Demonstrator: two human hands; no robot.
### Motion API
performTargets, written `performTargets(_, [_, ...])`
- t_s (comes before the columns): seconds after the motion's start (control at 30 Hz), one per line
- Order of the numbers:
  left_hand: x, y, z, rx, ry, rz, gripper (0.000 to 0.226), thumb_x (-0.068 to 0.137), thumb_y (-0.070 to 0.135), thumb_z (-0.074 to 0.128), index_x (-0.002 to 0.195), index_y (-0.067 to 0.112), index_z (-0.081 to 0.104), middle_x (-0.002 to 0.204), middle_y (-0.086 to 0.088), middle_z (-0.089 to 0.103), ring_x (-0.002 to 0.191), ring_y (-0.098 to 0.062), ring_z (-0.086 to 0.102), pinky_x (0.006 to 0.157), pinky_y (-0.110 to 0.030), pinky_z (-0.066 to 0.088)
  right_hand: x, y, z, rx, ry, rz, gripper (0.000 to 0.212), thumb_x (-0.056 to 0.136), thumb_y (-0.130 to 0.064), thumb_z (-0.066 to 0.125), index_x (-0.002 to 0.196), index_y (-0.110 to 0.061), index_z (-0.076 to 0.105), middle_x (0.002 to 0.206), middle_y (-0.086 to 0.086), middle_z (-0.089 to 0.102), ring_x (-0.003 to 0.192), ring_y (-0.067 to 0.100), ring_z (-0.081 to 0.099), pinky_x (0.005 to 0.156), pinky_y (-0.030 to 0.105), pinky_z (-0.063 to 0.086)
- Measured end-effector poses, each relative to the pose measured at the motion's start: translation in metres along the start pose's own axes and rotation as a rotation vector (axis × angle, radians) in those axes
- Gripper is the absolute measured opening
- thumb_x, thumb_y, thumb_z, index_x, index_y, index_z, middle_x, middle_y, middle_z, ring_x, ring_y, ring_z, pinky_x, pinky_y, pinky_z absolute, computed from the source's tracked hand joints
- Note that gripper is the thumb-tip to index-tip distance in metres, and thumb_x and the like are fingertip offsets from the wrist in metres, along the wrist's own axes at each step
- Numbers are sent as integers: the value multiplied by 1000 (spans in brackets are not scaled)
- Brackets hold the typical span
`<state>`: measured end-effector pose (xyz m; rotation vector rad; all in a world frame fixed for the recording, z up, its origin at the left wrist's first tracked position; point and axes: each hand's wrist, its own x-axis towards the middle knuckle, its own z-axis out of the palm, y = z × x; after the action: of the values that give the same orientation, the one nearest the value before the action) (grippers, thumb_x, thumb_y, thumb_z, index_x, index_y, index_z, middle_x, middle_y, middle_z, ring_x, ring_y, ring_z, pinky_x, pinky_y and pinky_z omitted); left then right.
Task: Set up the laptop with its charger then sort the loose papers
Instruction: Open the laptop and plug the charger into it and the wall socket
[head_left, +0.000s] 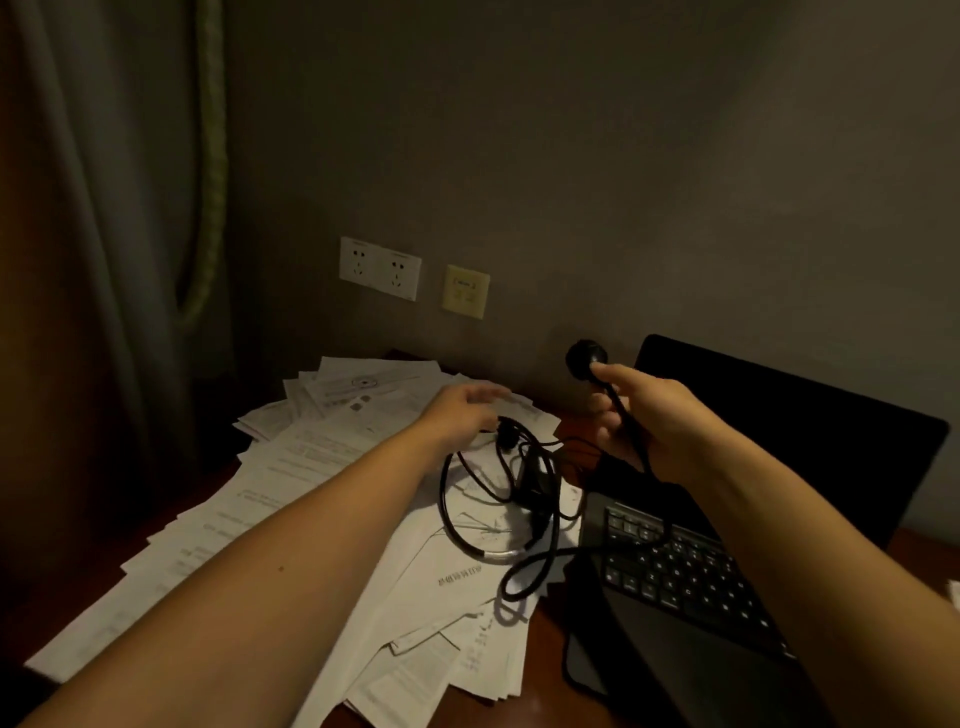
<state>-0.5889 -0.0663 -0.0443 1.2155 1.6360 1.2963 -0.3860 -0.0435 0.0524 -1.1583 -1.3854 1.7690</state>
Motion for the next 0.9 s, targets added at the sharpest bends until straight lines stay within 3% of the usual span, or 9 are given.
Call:
performTargets(0.17, [-10,20,-12,52,106,106,38,96,3,52,123,23,69,123,7,62,105,-3,54,73,-13,40,2,8,11,398,-76,138,40,105,-44,42,87,-11,58,47,-9,31,33,4,24,29,16,21])
performTargets(0.33, [-48,44,-40,-9,95,188,25,101,17,52,109,30,72,120,7,69,116,-8,58,98,-29,44,-4,20,54,475,-122,85,37,106,-41,42,100,-10,61,48,-8,33,34,5,27,32,17,27])
performTargets(0.43, [-77,58,-60,-76,73,179,25,104,25,50,114,24,73,115,4,71,110,-11,63,91,-32,49,-10,24,85,400,-76,-33,28,99,-36,59,92,-10,67,63,-2,55,55,11,52,56,23,50])
performTargets(0.5, [-92,66,-73,-117,73,173,25,104,30,51,113,22,73,112,1,73,108,-15,66,92,-36,52,-13,26,101,271,-54,-148,27,93,-34,68,100,-8,73,75,1,69,74,15,63,67,29,50])
performTargets(0.6, [-107,75,-92,-120,93,167,30,101,38,55,113,18,73,107,-2,76,107,-18,68,91,-38,53,-16,27,122,99,-57,-283,50,88,-39,73,127,-9,66,91,1,73,85,13,64,67,29,43])
performTargets(0.67, [-112,81,-102,-110,83,166,32,99,41,58,113,17,74,104,-1,77,105,-17,70,90,-37,54,-19,27,134,88,-59,-333,55,88,-37,74,133,-8,62,92,1,74,78,10,63,64,28,42])
performTargets(0.73, [-115,85,-108,-103,78,162,30,98,41,60,110,18,76,101,0,78,103,-16,71,91,-36,54,-20,26,145,98,-54,-348,58,87,-35,75,135,-7,59,111,10,74,88,15,67,62,26,45])
performTargets(0.8, [-113,87,-112,-80,112,149,27,96,41,62,107,20,76,100,1,78,101,-16,72,91,-37,56,-20,24,152,84,-39,-364,52,89,-34,74,132,-7,61,114,13,73,81,13,69,58,22,48])
performTargets(0.9, [-100,93,-114,-61,201,93,26,95,39,65,106,18,75,99,-1,76,97,-17,72,89,-39,58,-11,20,163,-26,7,-445,25,93,-30,70,113,-14,72,99,9,77,89,29,72,67,30,49])
